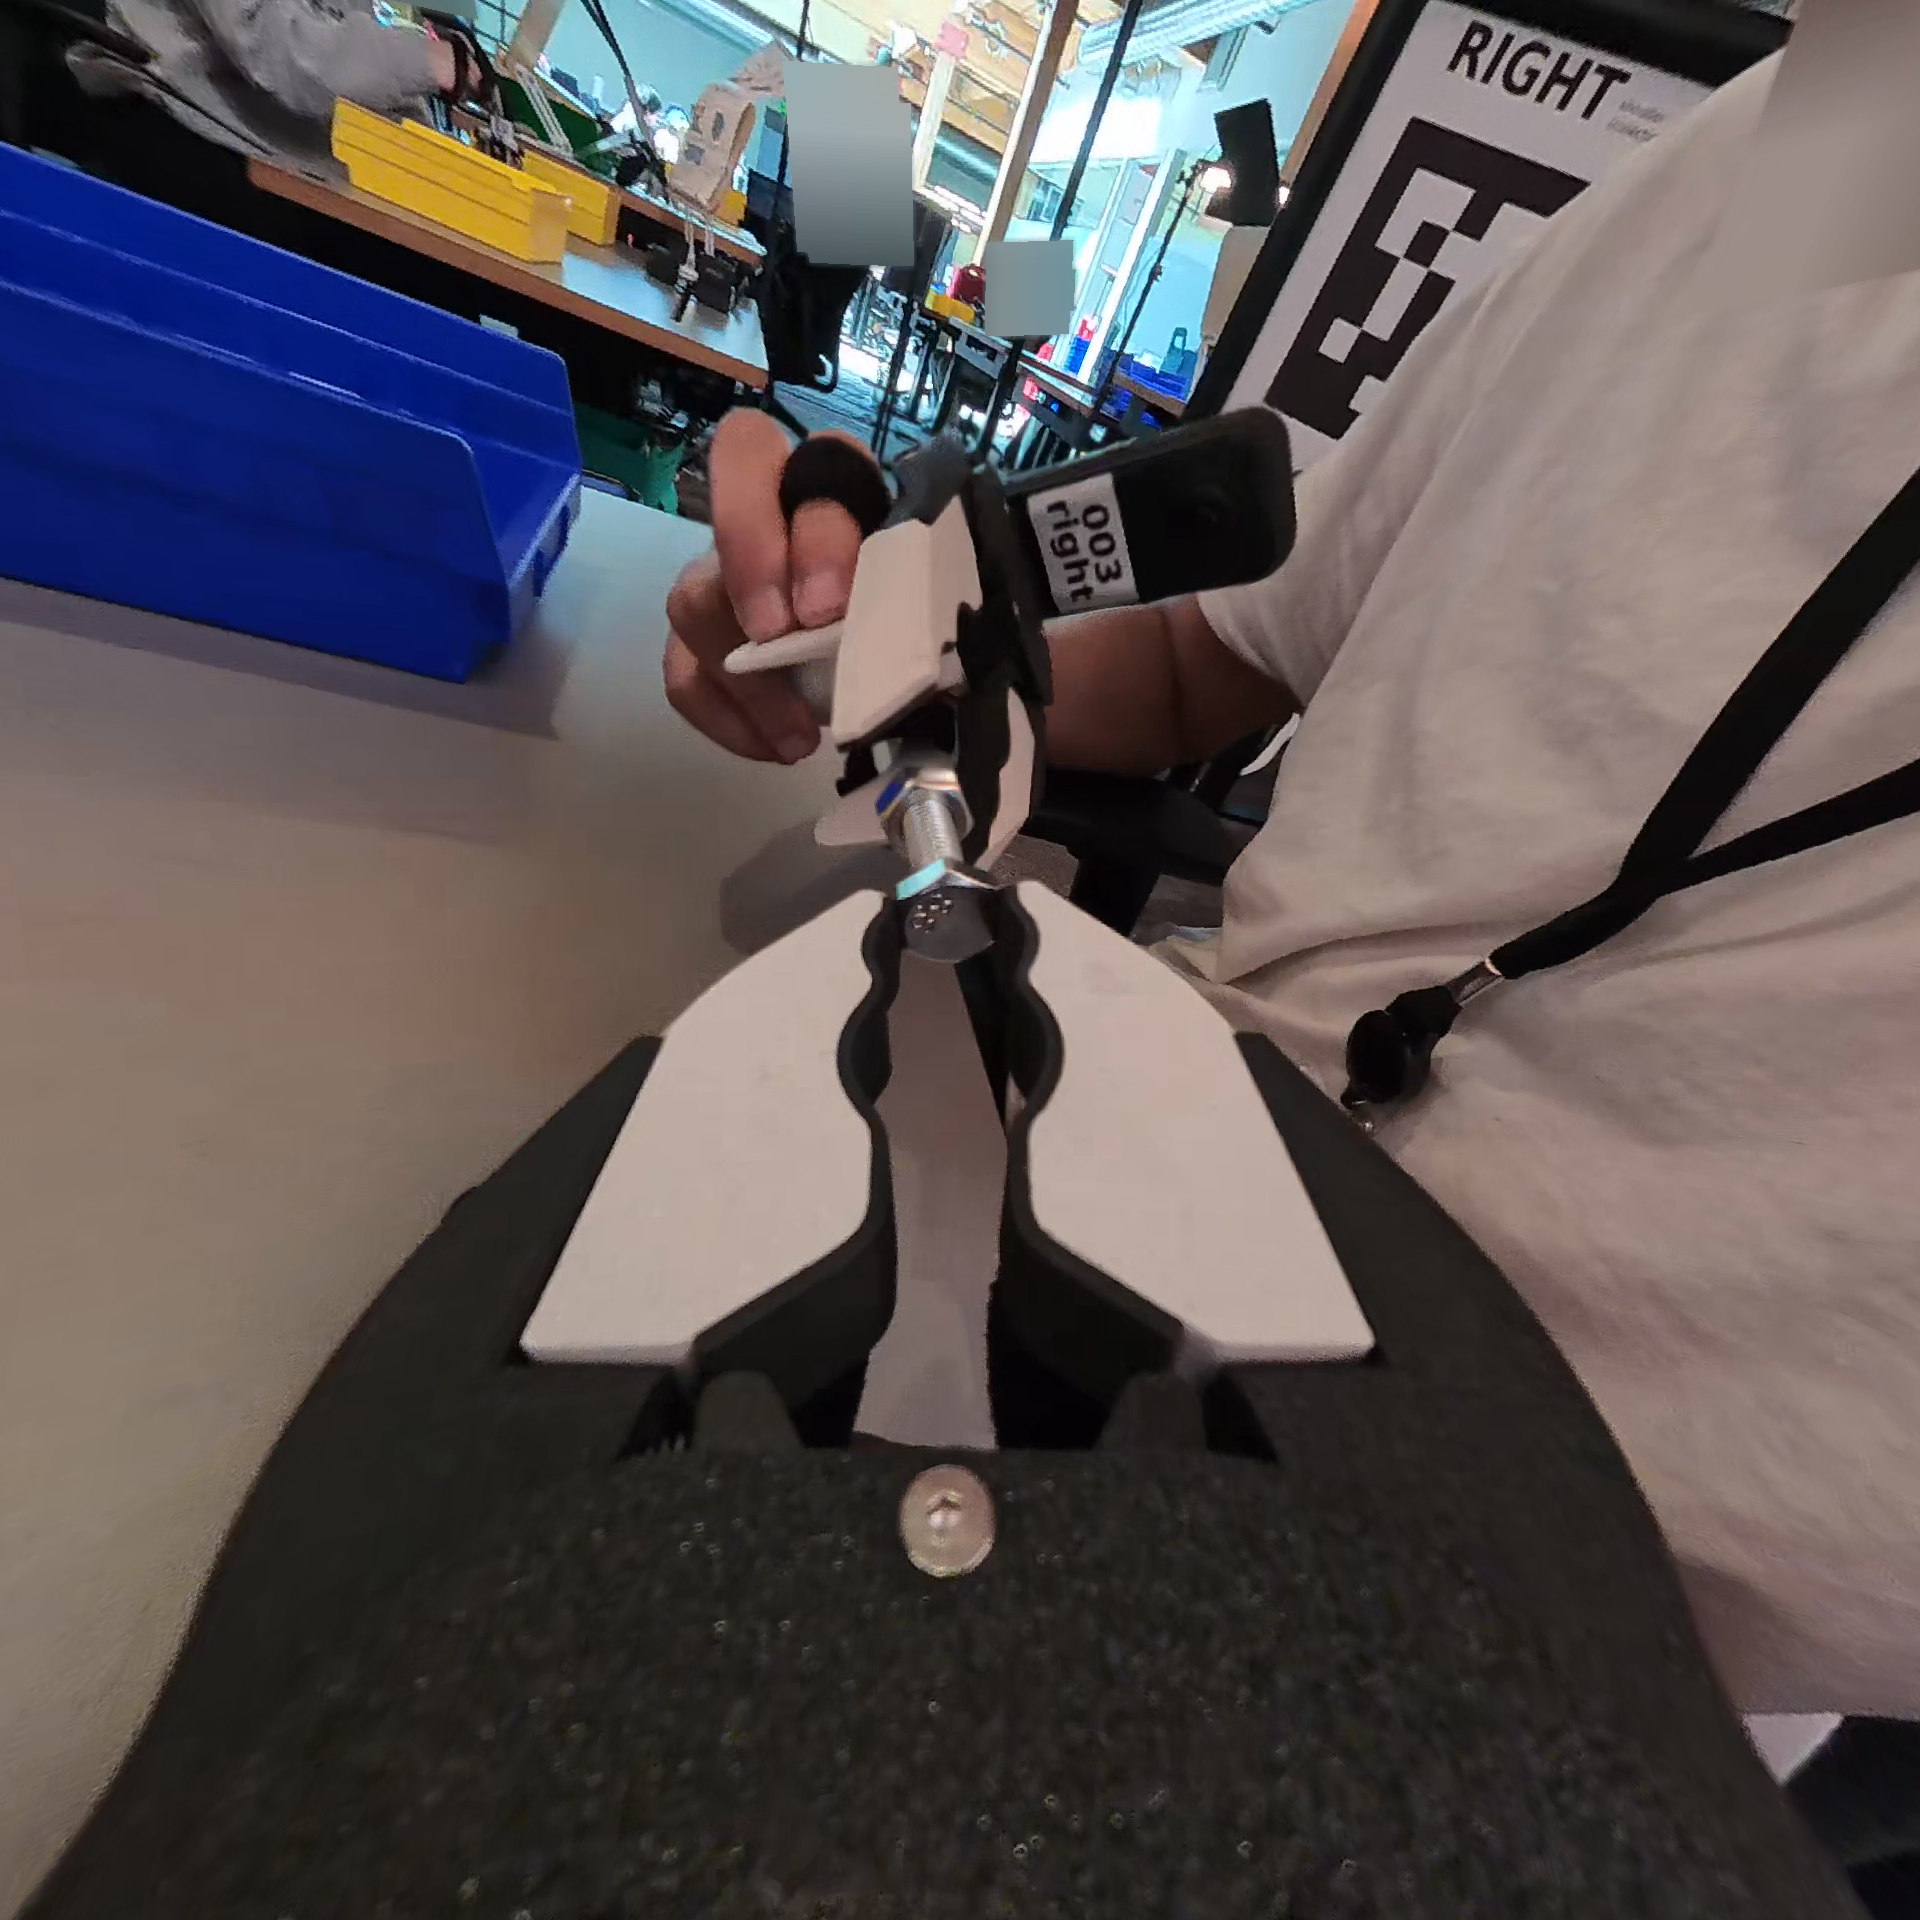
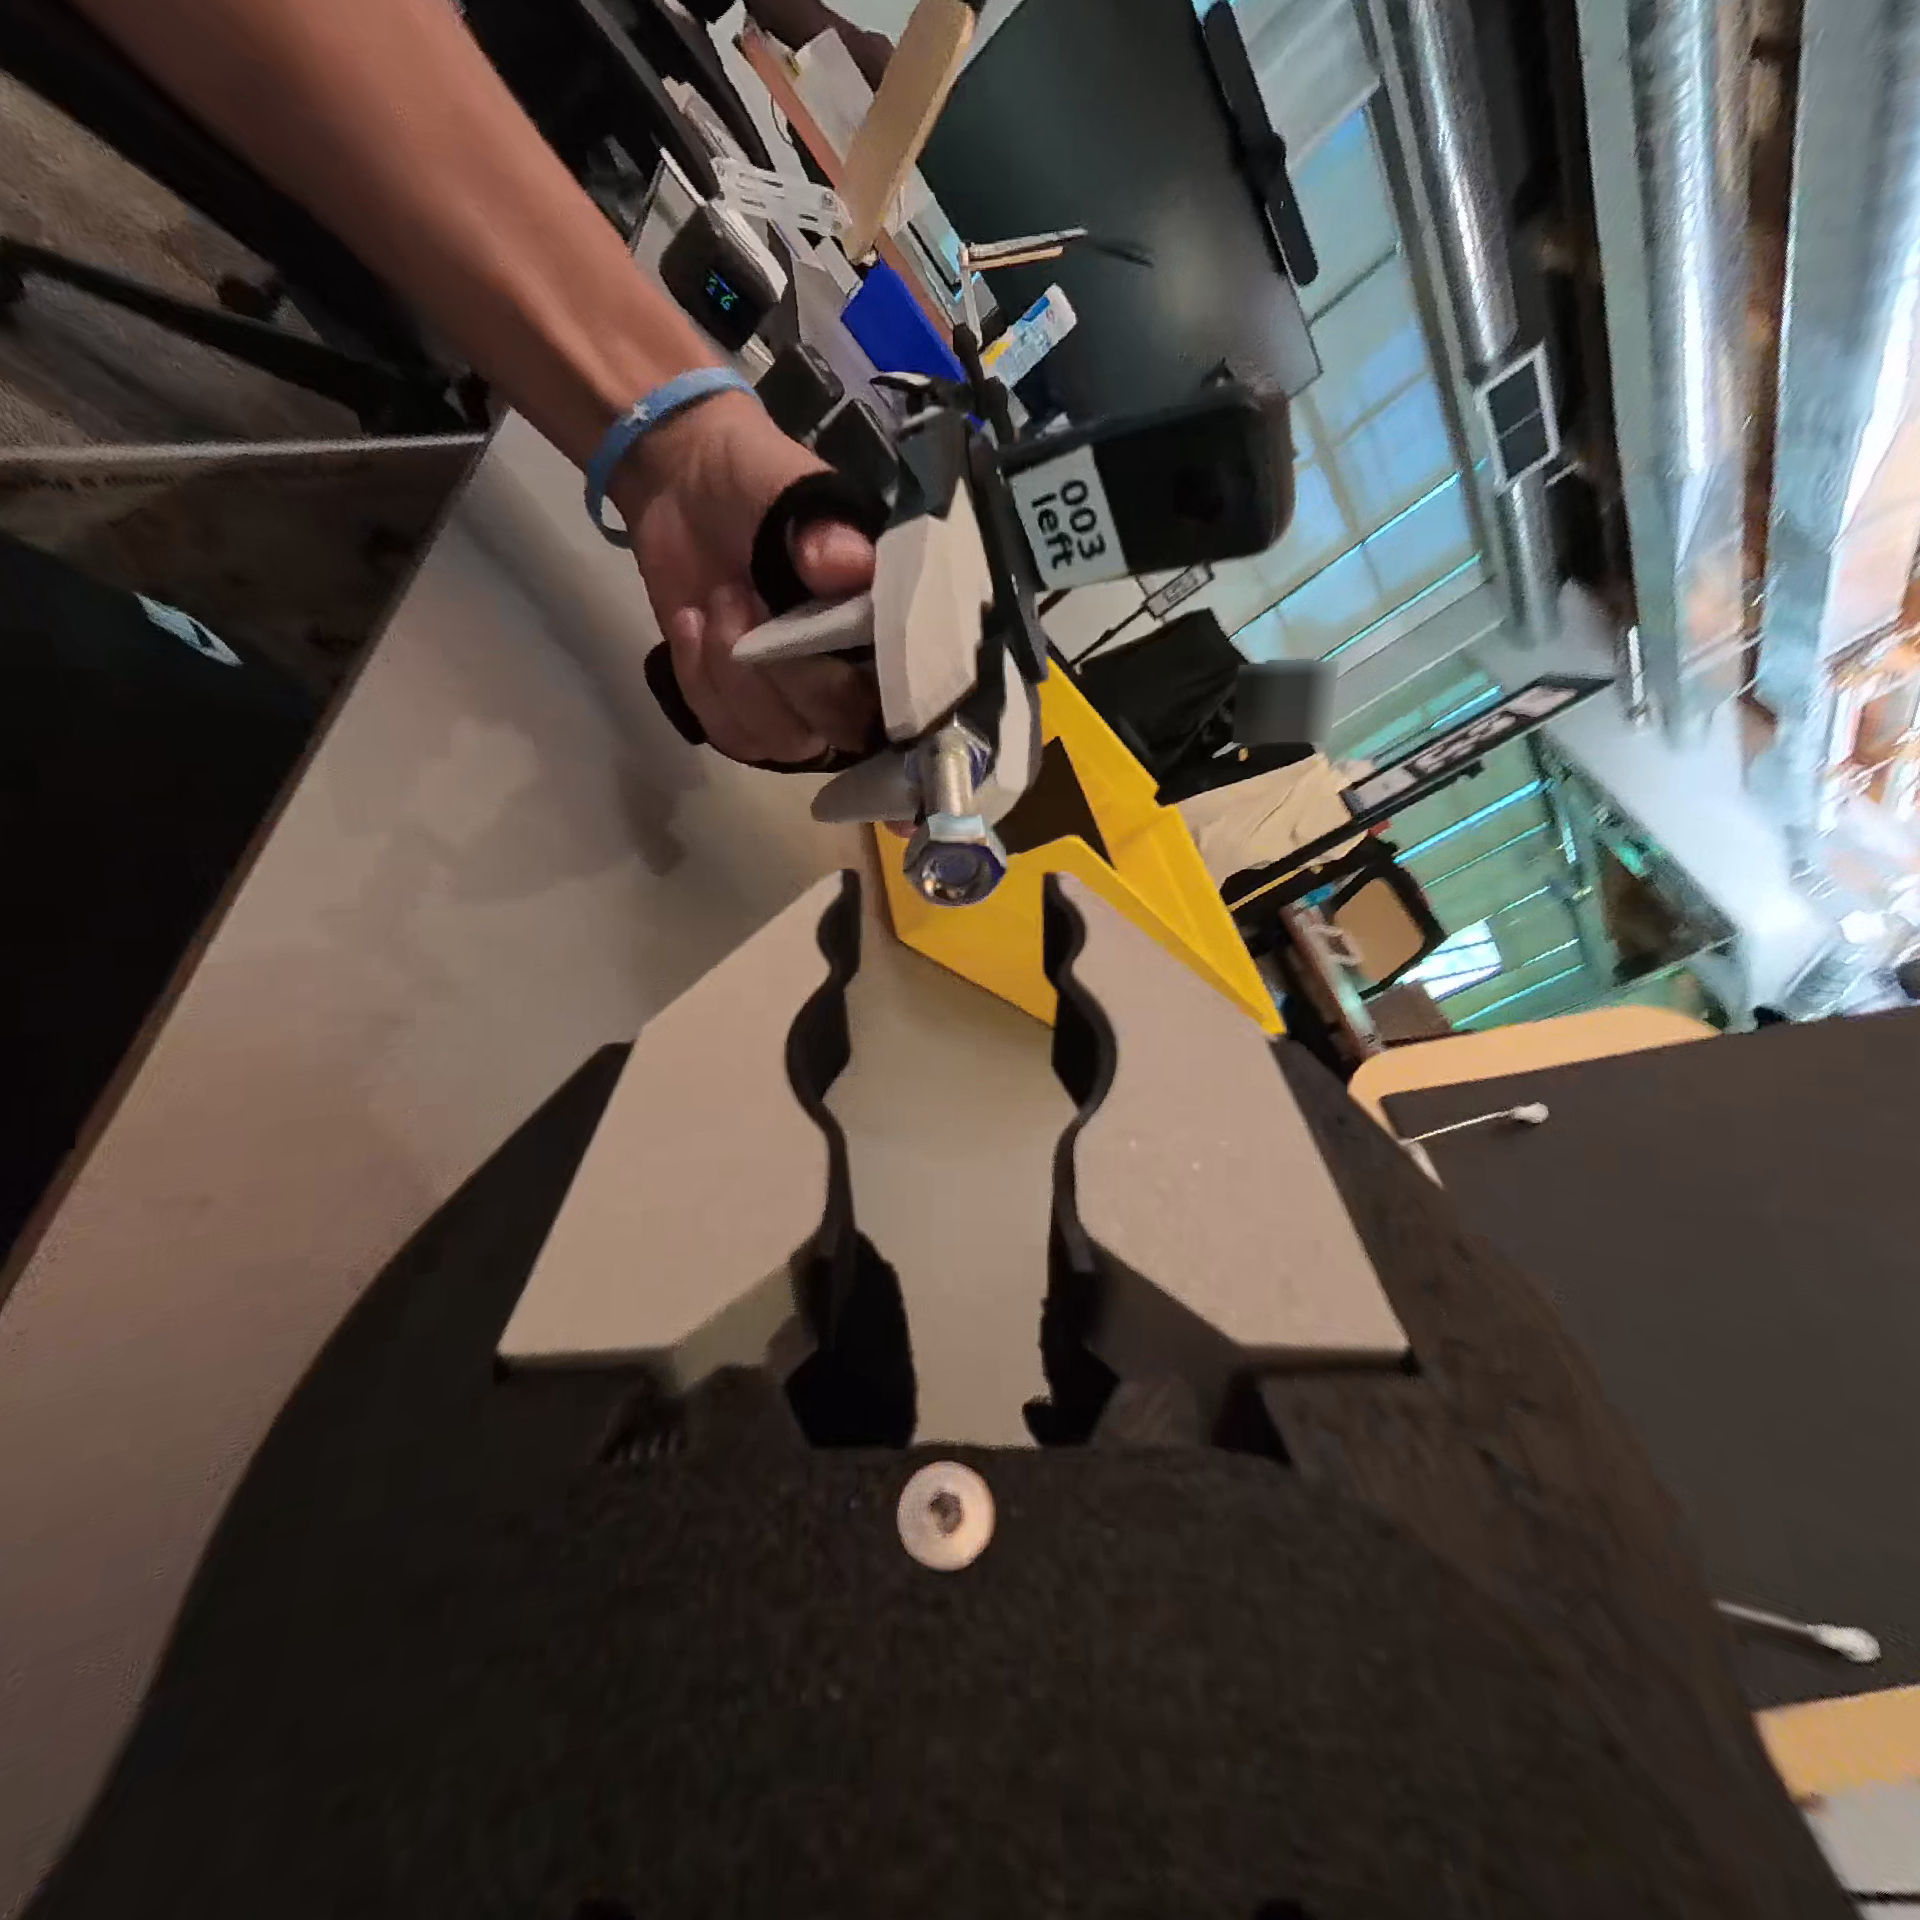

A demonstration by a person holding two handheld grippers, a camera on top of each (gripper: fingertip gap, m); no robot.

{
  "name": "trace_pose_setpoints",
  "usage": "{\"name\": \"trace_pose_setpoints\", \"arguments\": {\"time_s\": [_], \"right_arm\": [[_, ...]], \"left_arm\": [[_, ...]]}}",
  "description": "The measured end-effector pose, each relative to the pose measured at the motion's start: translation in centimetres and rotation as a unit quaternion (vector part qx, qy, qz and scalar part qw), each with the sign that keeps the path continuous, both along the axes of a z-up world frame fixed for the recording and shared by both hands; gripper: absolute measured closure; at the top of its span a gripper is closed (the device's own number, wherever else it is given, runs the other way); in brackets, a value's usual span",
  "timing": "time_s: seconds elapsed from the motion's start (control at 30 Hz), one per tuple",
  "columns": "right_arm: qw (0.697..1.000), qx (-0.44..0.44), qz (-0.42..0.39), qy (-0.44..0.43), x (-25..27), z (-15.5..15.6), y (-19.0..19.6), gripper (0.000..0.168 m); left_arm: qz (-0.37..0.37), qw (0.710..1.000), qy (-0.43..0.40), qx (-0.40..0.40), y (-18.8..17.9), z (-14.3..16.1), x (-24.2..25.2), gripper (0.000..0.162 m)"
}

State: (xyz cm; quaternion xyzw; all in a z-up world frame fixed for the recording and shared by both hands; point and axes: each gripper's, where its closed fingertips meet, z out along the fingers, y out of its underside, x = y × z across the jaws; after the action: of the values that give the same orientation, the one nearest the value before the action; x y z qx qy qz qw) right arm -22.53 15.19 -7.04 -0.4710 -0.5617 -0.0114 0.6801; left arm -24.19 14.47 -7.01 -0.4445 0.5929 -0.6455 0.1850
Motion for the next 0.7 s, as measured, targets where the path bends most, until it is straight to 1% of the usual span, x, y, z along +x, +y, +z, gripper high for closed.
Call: {"name": "trace_pose_setpoints", "arguments": {"time_s": [0.1,0.13,0.17,0.23,0.27,0.3,0.33,0.37,0.4,0.43,0.47,0.53,0.57,0.6,0.63,0.67,0.7], "right_arm": [[1.0,0.016,0.002,-0.014,-0.3,0.0,-0.2,0.149],[1.0,0.015,0.001,-0.014,-0.3,-0.1,-0.2,0.149],[1.0,-0.005,0.003,-0.004,-0.3,-0.1,-0.1,0.149],[0.994,-0.101,0.02,0.039,-0.2,-0.4,-0.2,0.149],[0.984,-0.163,0.034,0.07,-0.1,-0.5,-0.2,0.149],[0.966,-0.232,0.047,0.106,-0.1,-0.6,-0.1,0.149],[0.94,-0.303,0.059,0.145,-0.1,-0.7,0.0,0.149],[0.907,-0.371,0.072,0.188,-0.1,-0.7,0.1,0.149],[0.864,-0.438,0.086,0.233,-0.2,-0.7,0.2,0.15],[0.817,-0.496,0.099,0.278,-0.2,-0.5,0.4,0.15],[0.761,-0.549,0.113,0.328,-0.2,-0.2,0.6,0.15],[0.631,-0.644,0.144,0.407,-0.2,0.2,1.0,0.15],[0.583,-0.673,0.15,0.429,-0.2,0.1,1.2,0.15],[0.564,-0.684,0.147,0.44,-0.2,0.0,1.3,0.15],[0.578,-0.675,0.143,0.436,-0.3,-0.2,1.3,0.15],[0.612,-0.653,0.135,0.425,-0.3,-0.2,1.3,0.149],[0.65,-0.623,0.132,0.414,-0.2,0.1,1.3,0.14]], "left_arm": [[-0.005,1.0,0.005,0.003,-0.3,-0.2,0.1,0.144],[-0.004,1.0,0.005,0.004,-0.3,-0.2,0.1,0.145],[-0.003,1.0,0.006,0.007,-0.3,-0.3,0.1,0.145],[0.003,1.0,0.008,0.022,-0.3,-0.5,0.3,0.145],[0.009,0.999,0.007,0.032,-0.2,-0.6,0.3,0.145],[0.016,0.999,0.006,0.043,-0.1,-0.7,0.4,0.145],[0.024,0.998,0.005,0.053,0.1,-0.8,0.5,0.144],[0.031,0.998,0.002,0.061,0.3,-0.7,0.6,0.144],[0.038,0.997,-0.001,0.067,0.5,-0.7,0.6,0.144],[0.047,0.996,-0.004,0.075,0.7,-0.6,0.6,0.144],[0.056,0.995,-0.008,0.081,1.0,-0.5,0.7,0.144],[0.071,0.994,-0.017,0.086,1.4,-0.1,0.7,0.144],[0.077,0.993,-0.014,0.088,1.7,-0.2,0.8,0.144],[0.079,0.993,-0.011,0.087,1.8,-0.3,0.7,0.144],[0.077,0.994,-0.011,0.077,1.8,-0.3,0.7,0.144],[0.075,0.995,-0.013,0.065,1.9,-0.1,0.6,0.144],[0.072,0.996,-0.017,0.053,1.9,0.2,0.6,0.144]]}}
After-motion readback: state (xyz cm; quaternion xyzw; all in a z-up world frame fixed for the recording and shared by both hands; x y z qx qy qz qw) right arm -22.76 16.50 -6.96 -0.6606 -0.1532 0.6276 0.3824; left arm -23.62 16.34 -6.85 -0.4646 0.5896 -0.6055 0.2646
